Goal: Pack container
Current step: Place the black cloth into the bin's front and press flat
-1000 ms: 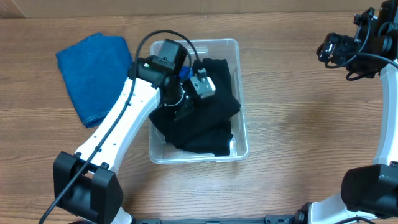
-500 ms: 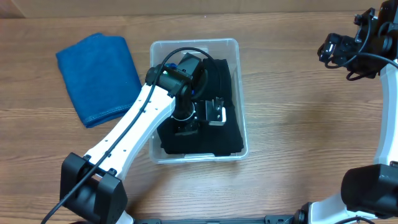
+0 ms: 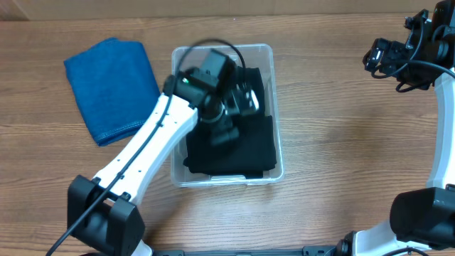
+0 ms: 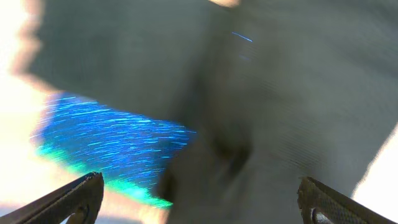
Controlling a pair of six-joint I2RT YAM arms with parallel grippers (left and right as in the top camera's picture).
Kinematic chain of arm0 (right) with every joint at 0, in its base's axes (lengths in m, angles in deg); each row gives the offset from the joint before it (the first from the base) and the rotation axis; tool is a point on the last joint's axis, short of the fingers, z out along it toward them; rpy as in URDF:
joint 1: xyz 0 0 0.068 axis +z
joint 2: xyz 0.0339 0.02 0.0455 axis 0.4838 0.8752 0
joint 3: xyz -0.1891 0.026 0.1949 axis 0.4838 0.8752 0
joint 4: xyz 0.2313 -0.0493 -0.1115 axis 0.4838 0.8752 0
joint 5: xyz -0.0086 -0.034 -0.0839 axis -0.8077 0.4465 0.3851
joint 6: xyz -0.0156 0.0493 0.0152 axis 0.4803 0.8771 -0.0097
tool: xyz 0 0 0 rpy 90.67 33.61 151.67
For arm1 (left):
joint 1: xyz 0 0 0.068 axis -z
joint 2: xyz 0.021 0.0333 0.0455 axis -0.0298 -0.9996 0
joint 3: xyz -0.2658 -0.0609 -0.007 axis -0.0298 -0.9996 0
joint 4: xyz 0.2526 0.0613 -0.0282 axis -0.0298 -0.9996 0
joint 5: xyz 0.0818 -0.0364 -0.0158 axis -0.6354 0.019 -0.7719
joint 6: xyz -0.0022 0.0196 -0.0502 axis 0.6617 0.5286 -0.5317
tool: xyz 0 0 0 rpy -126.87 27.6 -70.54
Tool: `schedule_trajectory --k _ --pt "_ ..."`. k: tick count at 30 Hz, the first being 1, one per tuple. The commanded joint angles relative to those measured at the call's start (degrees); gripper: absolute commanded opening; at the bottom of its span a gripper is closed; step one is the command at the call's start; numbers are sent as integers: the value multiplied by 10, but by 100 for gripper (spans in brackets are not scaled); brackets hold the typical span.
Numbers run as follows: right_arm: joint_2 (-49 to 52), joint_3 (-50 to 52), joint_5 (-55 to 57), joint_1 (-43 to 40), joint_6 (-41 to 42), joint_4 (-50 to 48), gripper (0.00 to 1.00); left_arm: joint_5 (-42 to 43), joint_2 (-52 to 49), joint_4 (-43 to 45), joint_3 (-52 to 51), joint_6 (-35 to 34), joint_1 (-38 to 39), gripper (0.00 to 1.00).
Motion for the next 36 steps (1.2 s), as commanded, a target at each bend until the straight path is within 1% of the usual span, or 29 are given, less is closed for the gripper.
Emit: schedule_trajectory --k 1,3,4,5,7,9,10,11,16,20,21,23,24,27,31,36 --pt "-5 -1 5 2 3 -3 100 2 8 11 84 -138 -6 100" --pt "-5 -1 5 2 3 -3 100 85 8 10 97 -150 -2 100" --pt "-5 -1 5 2 3 -3 100 121 8 7 97 -150 0 87" --pt "-5 -1 5 2 3 -3 100 152 8 0 96 -150 1 65" --pt "-5 -1 5 2 3 -3 100 175 8 -15 94 -155 3 19" --pt "-5 -1 5 2 3 -3 100 173 5 -29 83 -207 6 7" --pt "-5 -1 5 2 3 -3 100 173 0 -33 71 -226 8 4" --pt "-5 -1 5 2 3 -3 100 173 -4 -34 58 -234 10 4" --pt "-5 -1 5 2 3 -3 100 183 -37 -14 -21 -233 12 4" --pt "-5 -1 5 2 3 -2 100 188 -99 19 -65 -239 10 6" --pt "-5 -1 5 2 3 -2 100 187 -117 25 -70 -250 10 8" --pt "-5 -1 5 2 3 -2 100 184 -161 27 -72 -266 10 9" --pt "-5 -1 5 2 3 -2 100 182 -187 28 -72 -270 8 20" --pt "-5 -1 5 2 3 -2 100 183 -226 34 -72 -270 -1 6" --pt "-5 -1 5 2 3 -2 100 185 -220 16 -56 -276 -12 4" --pt "-5 -1 5 2 3 -2 100 183 -171 -51 28 -276 -31 4"
